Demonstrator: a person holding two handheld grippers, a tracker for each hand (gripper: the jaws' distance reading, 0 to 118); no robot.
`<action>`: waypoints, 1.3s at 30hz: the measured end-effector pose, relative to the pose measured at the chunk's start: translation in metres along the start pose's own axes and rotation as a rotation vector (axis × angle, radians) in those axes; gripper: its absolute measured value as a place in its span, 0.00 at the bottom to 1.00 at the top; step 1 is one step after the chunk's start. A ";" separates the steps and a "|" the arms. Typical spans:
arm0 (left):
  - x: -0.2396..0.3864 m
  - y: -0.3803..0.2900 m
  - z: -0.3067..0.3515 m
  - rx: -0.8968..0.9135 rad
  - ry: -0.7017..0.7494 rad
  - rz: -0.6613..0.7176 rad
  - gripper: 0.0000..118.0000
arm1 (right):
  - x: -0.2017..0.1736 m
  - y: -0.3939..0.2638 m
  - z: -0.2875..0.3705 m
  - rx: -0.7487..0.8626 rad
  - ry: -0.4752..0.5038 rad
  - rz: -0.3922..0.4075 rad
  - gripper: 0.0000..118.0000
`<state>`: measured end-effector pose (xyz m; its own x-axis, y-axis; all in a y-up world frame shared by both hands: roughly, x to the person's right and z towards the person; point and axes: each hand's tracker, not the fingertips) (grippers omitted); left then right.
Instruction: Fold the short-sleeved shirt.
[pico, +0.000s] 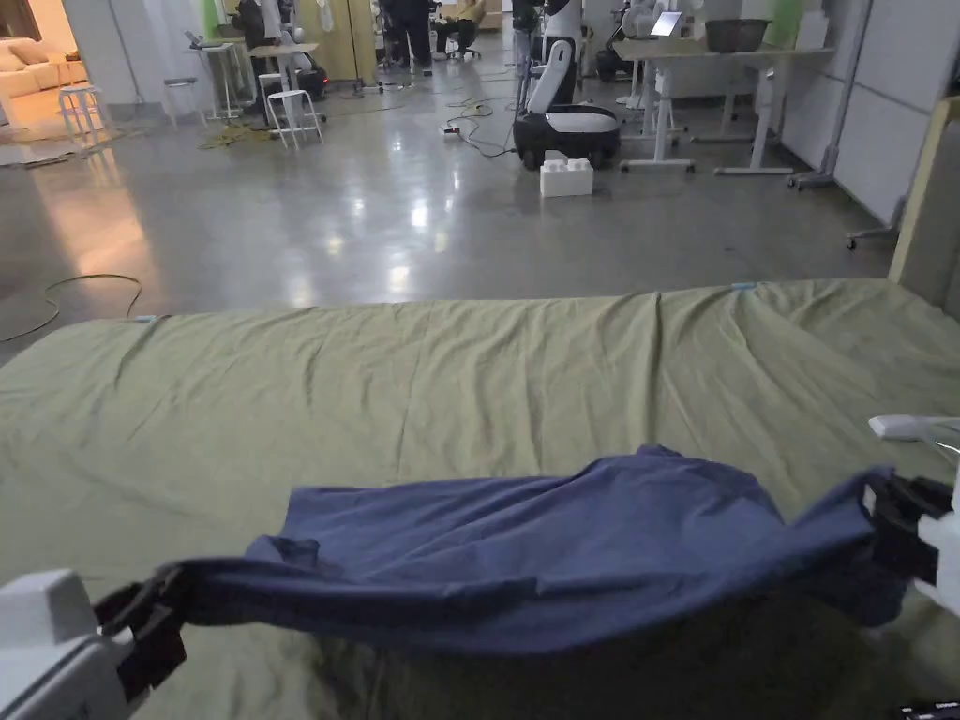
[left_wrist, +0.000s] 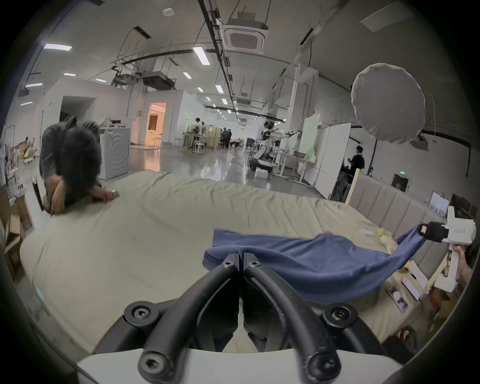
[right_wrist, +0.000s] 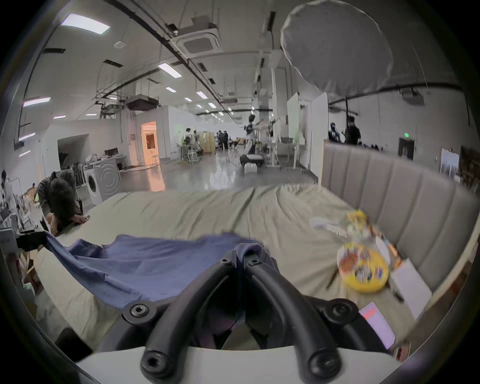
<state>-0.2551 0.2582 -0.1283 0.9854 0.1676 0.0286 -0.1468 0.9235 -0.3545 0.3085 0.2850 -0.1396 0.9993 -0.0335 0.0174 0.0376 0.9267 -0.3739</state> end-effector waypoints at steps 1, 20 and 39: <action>-0.001 -0.016 0.010 -0.002 -0.002 0.006 0.01 | 0.004 -0.019 0.008 -0.036 0.005 -0.007 0.03; -0.070 -0.137 0.059 -0.258 0.170 0.186 0.87 | 0.048 -0.199 0.069 -0.389 -0.163 -0.150 0.72; 0.091 0.034 0.194 0.383 -0.012 -0.183 0.54 | -0.071 -0.010 0.179 0.326 0.058 0.125 0.45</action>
<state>-0.1872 0.3721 0.0439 0.9975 -0.0092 0.0705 0.0071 0.9995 0.0301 0.2361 0.3456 0.0290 0.9949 0.0756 -0.0661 -0.0792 0.9954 -0.0538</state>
